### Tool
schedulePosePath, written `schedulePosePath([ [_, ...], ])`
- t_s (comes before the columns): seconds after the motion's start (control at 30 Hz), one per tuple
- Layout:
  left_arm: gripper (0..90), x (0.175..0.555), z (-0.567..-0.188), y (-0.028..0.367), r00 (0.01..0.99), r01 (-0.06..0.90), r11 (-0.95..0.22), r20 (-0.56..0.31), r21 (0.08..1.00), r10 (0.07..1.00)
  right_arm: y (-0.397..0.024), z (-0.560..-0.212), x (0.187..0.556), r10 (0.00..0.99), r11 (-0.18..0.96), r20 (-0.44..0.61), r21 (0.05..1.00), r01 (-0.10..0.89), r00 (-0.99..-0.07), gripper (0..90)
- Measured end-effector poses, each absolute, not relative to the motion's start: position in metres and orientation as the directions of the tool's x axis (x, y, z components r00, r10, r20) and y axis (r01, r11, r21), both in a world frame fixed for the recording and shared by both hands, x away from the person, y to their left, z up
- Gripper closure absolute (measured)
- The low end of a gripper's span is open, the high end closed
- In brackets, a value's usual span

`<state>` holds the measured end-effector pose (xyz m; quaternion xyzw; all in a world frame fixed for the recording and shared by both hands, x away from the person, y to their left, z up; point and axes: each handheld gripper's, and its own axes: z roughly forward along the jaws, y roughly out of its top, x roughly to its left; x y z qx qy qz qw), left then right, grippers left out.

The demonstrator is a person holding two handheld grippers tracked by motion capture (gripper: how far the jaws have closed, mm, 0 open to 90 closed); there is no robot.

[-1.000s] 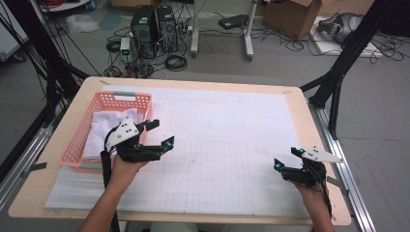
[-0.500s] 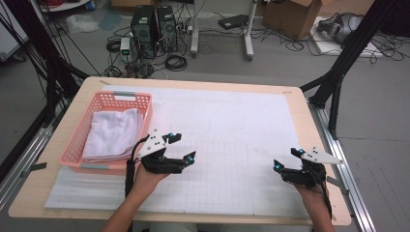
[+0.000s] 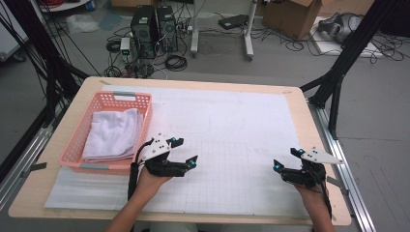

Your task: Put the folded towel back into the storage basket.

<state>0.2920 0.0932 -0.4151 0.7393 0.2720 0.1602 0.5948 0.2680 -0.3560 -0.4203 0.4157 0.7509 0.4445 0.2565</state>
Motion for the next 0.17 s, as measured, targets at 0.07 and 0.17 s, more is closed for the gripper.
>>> schedulePosePath([
  [0.07, 20.1, 0.292, -0.4153, 0.0931, 0.8, 0.211, -0.148, -0.084, 0.966, 0.594, -0.3555, -0.4203, 0.268, 0.852, 0.258, -0.014, 0.881, 0.397, -0.523, 17.5],
  [0.17, 20.1, 0.2922, -0.4159, 0.093, 0.797, 0.215, -0.143, -0.089, 0.966, 0.598, -0.3558, -0.4202, 0.2682, 0.851, 0.26, -0.016, 0.882, 0.394, -0.525, 17.6],
])
